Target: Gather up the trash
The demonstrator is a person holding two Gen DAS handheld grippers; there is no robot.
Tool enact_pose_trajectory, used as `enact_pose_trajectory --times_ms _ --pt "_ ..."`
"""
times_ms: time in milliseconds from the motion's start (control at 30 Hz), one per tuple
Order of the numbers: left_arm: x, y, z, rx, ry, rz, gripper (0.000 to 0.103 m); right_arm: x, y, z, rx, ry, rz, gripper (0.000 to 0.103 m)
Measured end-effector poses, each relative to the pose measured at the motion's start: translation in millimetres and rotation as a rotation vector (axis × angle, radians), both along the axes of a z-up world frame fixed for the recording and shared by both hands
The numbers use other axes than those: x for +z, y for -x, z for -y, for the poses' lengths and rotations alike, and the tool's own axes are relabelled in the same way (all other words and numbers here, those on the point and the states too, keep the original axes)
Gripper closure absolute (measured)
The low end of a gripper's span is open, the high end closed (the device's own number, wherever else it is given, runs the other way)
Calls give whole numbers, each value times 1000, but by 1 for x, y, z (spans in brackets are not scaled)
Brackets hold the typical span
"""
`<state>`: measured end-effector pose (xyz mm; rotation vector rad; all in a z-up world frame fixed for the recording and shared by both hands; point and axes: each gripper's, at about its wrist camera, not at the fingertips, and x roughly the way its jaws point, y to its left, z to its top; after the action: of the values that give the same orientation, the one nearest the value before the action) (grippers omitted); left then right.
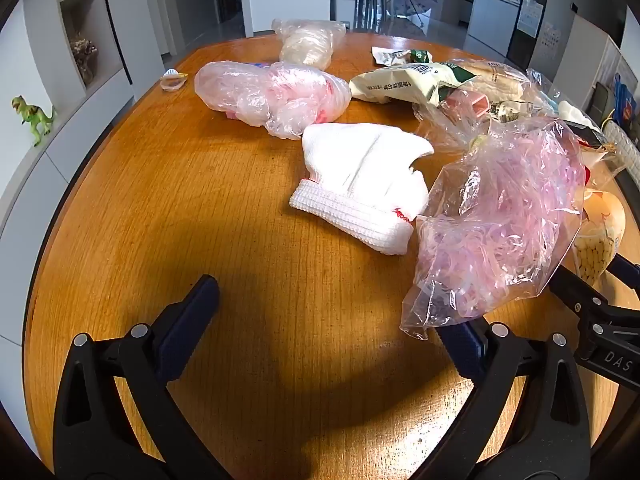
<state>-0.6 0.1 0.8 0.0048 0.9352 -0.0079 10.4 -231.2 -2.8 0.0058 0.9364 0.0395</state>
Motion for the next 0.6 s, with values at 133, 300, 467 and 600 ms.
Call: enact_pose_trajectory --times_ms 133,300,467,600 --pt "-1 -1 0 0 -5 -19 6 0 0 0 0 -1 -3 2" --pt "-1 0 0 0 -5 -16 6 0 0 0 0 -1 -3 2" --pt "-1 -1 0 0 -4 -19 6 0 0 0 0 -1 -4 2" --pt "-1 -1 0 0 -4 -18 6 0 0 0 0 0 -4 2"
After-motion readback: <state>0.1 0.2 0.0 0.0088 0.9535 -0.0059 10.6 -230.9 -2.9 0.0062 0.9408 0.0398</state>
